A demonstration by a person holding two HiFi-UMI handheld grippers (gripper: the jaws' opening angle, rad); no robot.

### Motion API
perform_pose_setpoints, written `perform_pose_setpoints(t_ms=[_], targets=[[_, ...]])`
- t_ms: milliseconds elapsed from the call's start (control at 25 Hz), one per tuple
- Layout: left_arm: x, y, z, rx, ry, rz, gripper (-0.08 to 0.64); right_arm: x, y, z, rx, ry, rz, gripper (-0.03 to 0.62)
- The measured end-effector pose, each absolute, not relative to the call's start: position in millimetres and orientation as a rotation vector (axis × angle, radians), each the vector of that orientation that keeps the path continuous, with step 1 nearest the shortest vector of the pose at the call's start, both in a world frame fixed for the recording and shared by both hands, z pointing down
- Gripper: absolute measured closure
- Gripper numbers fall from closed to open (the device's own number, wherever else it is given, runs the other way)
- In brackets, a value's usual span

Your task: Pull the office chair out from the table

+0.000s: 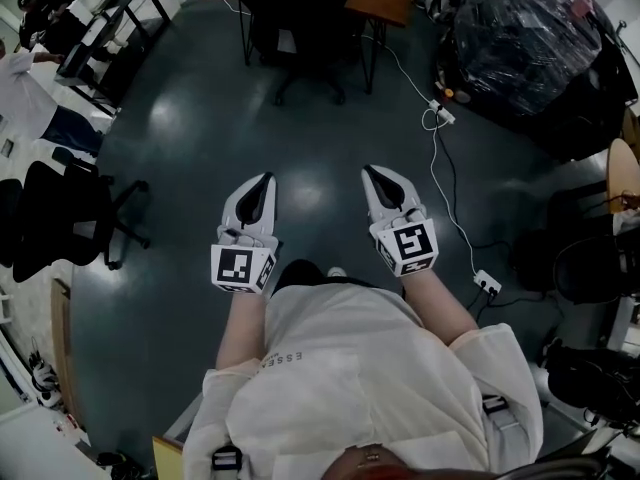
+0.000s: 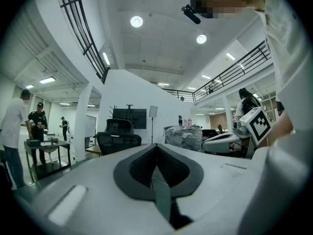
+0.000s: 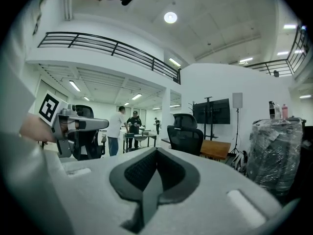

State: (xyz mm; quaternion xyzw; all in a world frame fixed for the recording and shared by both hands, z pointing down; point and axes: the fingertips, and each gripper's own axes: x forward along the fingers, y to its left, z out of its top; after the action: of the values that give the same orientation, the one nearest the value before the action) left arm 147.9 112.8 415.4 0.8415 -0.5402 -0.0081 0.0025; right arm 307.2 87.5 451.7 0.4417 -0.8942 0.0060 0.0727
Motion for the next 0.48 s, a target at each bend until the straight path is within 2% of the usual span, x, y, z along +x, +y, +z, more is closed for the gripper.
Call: perform_pose_setpoints(t_ms=[480], targets=[[105.3,47.5,415.8,2.641,-1.716,-0.056,0.542,258.7,28.0,450.8,1.262,-2.657,-0.155,0.600]])
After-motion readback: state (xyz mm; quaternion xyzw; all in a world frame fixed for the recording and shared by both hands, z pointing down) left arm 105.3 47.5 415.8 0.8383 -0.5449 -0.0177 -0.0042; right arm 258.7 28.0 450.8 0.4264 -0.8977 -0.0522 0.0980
